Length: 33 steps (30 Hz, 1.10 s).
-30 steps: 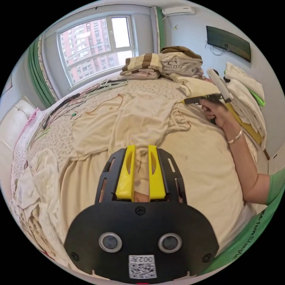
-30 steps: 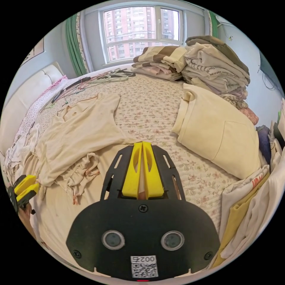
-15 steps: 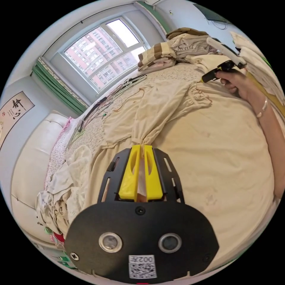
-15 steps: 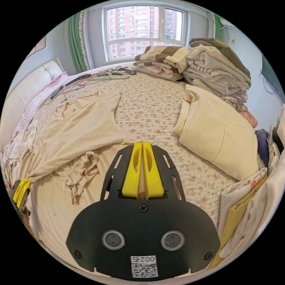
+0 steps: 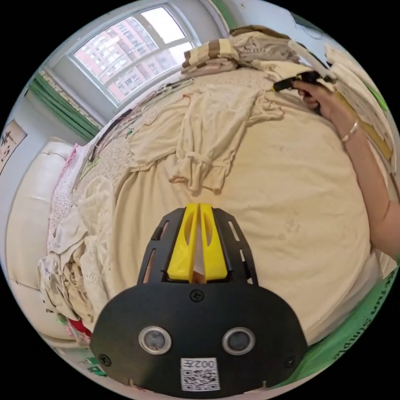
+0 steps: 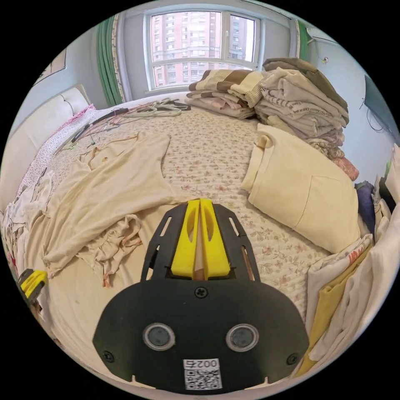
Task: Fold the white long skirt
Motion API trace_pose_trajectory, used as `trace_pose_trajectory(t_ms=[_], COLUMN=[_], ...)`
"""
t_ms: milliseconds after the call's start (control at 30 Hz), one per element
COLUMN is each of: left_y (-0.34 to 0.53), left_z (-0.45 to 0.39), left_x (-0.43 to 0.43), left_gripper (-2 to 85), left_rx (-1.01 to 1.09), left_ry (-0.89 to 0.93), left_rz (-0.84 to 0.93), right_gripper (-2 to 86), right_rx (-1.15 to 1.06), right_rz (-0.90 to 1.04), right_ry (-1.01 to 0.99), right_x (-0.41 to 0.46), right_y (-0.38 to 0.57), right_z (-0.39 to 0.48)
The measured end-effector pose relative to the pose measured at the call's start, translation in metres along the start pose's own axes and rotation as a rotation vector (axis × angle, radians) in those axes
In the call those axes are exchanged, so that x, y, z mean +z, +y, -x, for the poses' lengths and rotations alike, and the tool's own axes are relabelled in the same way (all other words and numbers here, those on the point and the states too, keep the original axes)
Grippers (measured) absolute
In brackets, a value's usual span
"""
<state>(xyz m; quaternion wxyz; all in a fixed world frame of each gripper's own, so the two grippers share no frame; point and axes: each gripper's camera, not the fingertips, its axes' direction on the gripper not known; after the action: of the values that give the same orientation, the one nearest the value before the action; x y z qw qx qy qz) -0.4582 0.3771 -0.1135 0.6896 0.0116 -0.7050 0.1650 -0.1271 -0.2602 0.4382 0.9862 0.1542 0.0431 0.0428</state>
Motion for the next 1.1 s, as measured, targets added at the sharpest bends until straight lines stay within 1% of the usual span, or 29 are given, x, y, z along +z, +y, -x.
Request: trace_pose_trajectory(t_ms=[67,100,133,167,200,233,267,300,367,433,500,533,567,600,633,667,700,733,800,833,900,967,1033,1100], left_y=[0.0,-0.001,-0.003,-0.005,-0.005,-0.002,0.002,0.002,0.005,0.005,0.0,-0.007,-0.017,-0.023,-0.039,-0.059,-0.07,-0.092,-0.127,-0.147,-0.171,-0.196,-0.21,-0.221], left_z=[0.023,0.029,0.038,0.045,0.048,0.056,0.065,0.07,0.088,0.105,0.126,0.142,0.159,0.168,0.187,0.207,0.216,0.235,0.264,0.285,0.311,0.336,0.338,0.327], left_x=[-0.009,-0.008,0.001,0.02,0.032,0.045,0.044,0.043,0.04,0.031,0.017,0.009,0.005,0.005,0.009,0.019,0.026,0.044,0.077,0.099,0.128,0.166,0.19,0.215], left_gripper=[-0.9,-0.8,-0.8,-0.6,-0.5,-0.1,-0.1,-0.3,-1.0,-0.6,0.0,0.9,2.0,2.8,4.6,6.7,7.8,10.0,11.5,11.8,11.8,11.6,11.6,11.6], left_rx=[-0.119,-0.141,-0.159,-0.164,-0.178,-0.215,-0.246,-0.262,-0.325,-0.359,-0.379,-0.383,-0.385,-0.387,-0.39,-0.387,-0.39,-0.408,-0.433,-0.473,-0.527,-0.6,-0.616,-0.596], left_ry=[0.011,0.031,0.095,0.167,0.192,0.246,0.283,0.297,0.325,0.303,0.277,0.27,0.261,0.26,0.274,0.29,0.289,0.271,0.241,0.222,0.204,0.281,0.362,0.331], left_rz=[-0.099,-0.105,-0.085,-0.005,0.057,0.083,0.05,0.048,0.039,-0.003,-0.087,-0.161,-0.225,-0.253,-0.293,-0.304,-0.3,-0.283,-0.215,-0.166,-0.128,-0.059,-0.022,0.065], right_gripper=[-0.9,-0.9,-0.8,-0.8,-0.8,-0.8,-0.8,-0.8,-0.7,-0.7,-0.4,-0.2,0.2,0.8,1.7,3.8,8.0,10.1,13.5,13.7,14.3,15.3,15.5,15.2], right_rx=[-0.021,-0.056,-0.074,-0.12,-0.14,-0.15,-0.166,-0.176,-0.186,-0.149,-0.08,-0.071,-0.051,-0.023,-0.014,-0.041,-0.053,-0.045,-0.011,-0.009,-0.001,0.018,0.054,0.059], right_rz=[-0.089,-0.146,-0.167,-0.169,-0.113,-0.063,0.045,0.108,0.09,0.016,-0.194,-0.257,-0.393,-0.538,-0.573,-0.52,-0.417,-0.369,-0.177,-0.141,-0.026,0.039,0.076,0.171], right_ry=[-0.023,-0.062,-0.083,-0.095,-0.049,-0.017,0.042,0.076,0.096,0.131,0.155,0.14,0.081,-0.018,-0.075,-0.149,-0.162,-0.157,-0.179,-0.199,-0.197,-0.149,-0.129,-0.105], right_x=[-0.015,-0.023,-0.026,-0.027,-0.019,-0.011,0.005,0.015,0.01,-0.004,-0.044,-0.057,-0.083,-0.103,-0.108,-0.106,-0.091,-0.08,-0.026,-0.012,0.038,0.068,0.089,0.122], right_y=[0.001,0.003,0.004,0.004,0.002,0.0,-0.003,-0.006,-0.007,-0.004,0.003,0.005,0.011,0.014,0.011,-0.01,-0.04,-0.055,-0.112,-0.124,-0.165,-0.189,-0.204,-0.21], right_z=[0.005,0.011,0.013,0.02,0.027,0.031,0.036,0.04,0.044,0.043,0.037,0.037,0.036,0.037,0.038,0.045,0.055,0.06,0.069,0.07,0.076,0.079,0.082,0.089])
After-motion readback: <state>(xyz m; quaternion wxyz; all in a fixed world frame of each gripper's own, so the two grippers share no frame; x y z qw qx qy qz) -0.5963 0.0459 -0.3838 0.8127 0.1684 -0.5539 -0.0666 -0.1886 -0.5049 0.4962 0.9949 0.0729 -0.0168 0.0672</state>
